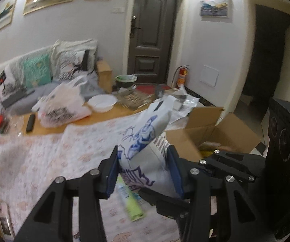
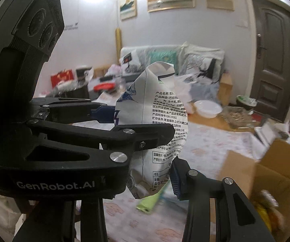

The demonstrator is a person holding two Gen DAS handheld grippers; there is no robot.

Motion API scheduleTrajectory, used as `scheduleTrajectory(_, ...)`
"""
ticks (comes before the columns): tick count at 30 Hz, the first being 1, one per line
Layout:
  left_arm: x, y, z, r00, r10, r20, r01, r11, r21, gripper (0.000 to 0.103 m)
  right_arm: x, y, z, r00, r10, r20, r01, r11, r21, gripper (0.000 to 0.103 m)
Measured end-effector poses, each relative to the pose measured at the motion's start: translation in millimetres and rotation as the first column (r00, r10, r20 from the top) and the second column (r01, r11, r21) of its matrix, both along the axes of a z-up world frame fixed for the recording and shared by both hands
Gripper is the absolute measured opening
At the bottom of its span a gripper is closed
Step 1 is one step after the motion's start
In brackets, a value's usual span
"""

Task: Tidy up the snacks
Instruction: 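Lift the white bag with the left gripper and carry it over the box, then open the left gripper to release the white bag into the box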

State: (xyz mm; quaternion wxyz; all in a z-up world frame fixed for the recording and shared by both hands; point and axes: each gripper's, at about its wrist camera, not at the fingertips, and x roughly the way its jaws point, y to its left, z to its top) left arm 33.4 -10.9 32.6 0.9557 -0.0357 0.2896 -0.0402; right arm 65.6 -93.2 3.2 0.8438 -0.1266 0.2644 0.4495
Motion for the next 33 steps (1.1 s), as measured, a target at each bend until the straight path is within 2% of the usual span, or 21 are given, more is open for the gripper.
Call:
scheduleTrajectory(7,41.6,-86.9,15.3,0.993,-0.117,-0.01,0.117,0.991,0.059,0.042,26.7,-82.1,17.6,0.993,-0.116,0.012,0.115,0.992,0.051,0.035)
scheduleTrajectory(13,84.2,-150.8,4.0,0.974,-0.219,-0.058,0.223,0.973,0.059,0.042,54.2,-148.2,13.2,0.975,-0.223,-0.019,0.223,0.974,0.035,0.035)
scheduleTrajectory(17,107.0,-179.3,-5.6,0.96,-0.263,-0.094,0.268,0.963,0.043,0.042,68.1,-177.1,4.1,0.961,-0.272,-0.044,0.273,0.962,0.008,0.035)
scheduleTrajectory(21,126.2,-195.1,-18.6,0.947,-0.289,-0.141,0.295,0.955,0.019,0.043,80.8,-194.0,-6.4,0.95,-0.303,-0.076,0.302,0.953,-0.023,0.035)
scheduleTrajectory(27,146.2,-196.4,-43.4,0.93,-0.302,-0.208,0.305,0.952,-0.017,0.044,95.4,-195.5,-27.3,0.94,-0.323,-0.114,0.315,0.946,-0.081,0.036)
scheduleTrajectory(30,153.7,-192.4,-50.4,0.928,-0.297,-0.223,0.298,0.954,-0.032,0.046,99.9,-192.8,-35.0,0.939,-0.325,-0.115,0.314,0.944,-0.1,0.037)
scheduleTrajectory(33,158.2,-185.9,-51.1,0.937,-0.274,-0.216,0.277,0.961,-0.013,0.048,101.8,-192.0,-37.0,0.937,-0.332,-0.11,0.322,0.941,-0.104,0.039)
